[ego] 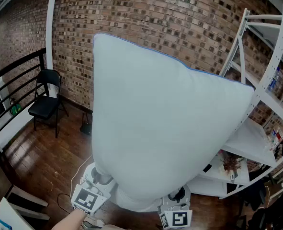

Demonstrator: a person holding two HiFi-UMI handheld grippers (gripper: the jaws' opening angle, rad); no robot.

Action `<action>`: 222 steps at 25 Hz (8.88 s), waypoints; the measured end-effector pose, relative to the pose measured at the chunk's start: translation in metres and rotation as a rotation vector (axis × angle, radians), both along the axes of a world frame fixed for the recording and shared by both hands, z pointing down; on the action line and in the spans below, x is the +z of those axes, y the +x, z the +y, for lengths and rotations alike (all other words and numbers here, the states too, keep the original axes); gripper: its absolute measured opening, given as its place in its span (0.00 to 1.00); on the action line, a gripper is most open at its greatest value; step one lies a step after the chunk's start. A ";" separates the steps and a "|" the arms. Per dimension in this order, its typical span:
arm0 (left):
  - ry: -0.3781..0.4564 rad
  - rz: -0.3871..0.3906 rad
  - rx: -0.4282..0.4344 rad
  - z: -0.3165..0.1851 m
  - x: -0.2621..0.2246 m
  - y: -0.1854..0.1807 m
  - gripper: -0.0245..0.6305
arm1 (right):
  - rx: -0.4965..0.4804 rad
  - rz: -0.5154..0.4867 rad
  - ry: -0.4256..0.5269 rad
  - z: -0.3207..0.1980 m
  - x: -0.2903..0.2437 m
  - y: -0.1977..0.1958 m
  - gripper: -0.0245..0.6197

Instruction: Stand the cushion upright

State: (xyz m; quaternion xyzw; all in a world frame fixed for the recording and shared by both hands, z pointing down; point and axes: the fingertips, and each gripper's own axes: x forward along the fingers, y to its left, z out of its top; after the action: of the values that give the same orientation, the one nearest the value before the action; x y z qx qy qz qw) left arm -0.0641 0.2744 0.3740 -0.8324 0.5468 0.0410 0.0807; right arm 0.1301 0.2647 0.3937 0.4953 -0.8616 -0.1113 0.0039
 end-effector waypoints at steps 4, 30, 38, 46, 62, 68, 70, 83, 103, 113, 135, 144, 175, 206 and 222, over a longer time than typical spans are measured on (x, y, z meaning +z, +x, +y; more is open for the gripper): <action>-0.002 -0.015 0.016 -0.002 0.000 -0.018 0.37 | 0.014 -0.007 -0.012 0.001 0.002 -0.018 0.31; -0.001 -0.015 0.000 -0.040 0.007 -0.077 0.37 | -0.004 -0.019 -0.009 -0.041 0.006 -0.077 0.32; 0.010 -0.030 0.018 -0.097 0.008 -0.051 0.37 | 0.008 -0.009 0.007 -0.095 0.009 -0.051 0.32; 0.010 -0.035 0.042 -0.160 0.009 -0.028 0.37 | 0.028 -0.022 0.012 -0.154 0.012 -0.027 0.32; -0.049 -0.083 0.070 -0.269 0.028 0.025 0.37 | 0.070 -0.052 0.003 -0.252 0.024 0.030 0.32; -0.051 -0.086 0.086 -0.291 0.031 0.047 0.37 | 0.080 -0.058 -0.002 -0.275 0.028 0.052 0.32; -0.057 -0.089 0.083 -0.298 0.032 0.049 0.37 | 0.080 -0.057 -0.005 -0.281 0.030 0.054 0.32; -0.073 -0.058 0.099 -0.344 0.043 0.048 0.37 | 0.095 -0.019 -0.010 -0.323 0.031 0.053 0.32; -0.049 -0.047 0.161 -0.496 0.037 0.016 0.37 | 0.148 -0.006 0.012 -0.463 0.021 0.020 0.32; -0.057 -0.045 0.171 -0.572 0.032 -0.007 0.37 | 0.160 0.009 0.003 -0.538 0.016 -0.004 0.32; -0.084 -0.020 0.226 -0.724 0.054 -0.005 0.37 | 0.229 0.047 -0.007 -0.678 0.030 -0.003 0.31; -0.083 -0.023 0.211 -0.781 0.062 -0.012 0.37 | 0.238 0.045 -0.005 -0.737 0.040 -0.008 0.31; -0.191 -0.097 0.251 -0.883 0.133 0.009 0.39 | 0.263 0.080 -0.183 -0.843 0.112 0.023 0.35; -0.240 -0.053 0.089 -0.839 0.132 -0.032 0.46 | 0.422 0.039 -0.222 -0.789 0.104 0.045 0.38; -0.213 -0.063 0.093 -0.783 0.121 -0.024 0.43 | 0.346 0.016 -0.241 -0.742 0.106 0.026 0.32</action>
State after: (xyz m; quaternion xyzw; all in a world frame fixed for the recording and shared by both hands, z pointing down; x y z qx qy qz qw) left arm -0.0884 -0.5086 0.4954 -0.8617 0.5058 -0.0397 0.0067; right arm 0.1556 -0.4776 0.5002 0.6307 -0.7709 -0.0089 0.0889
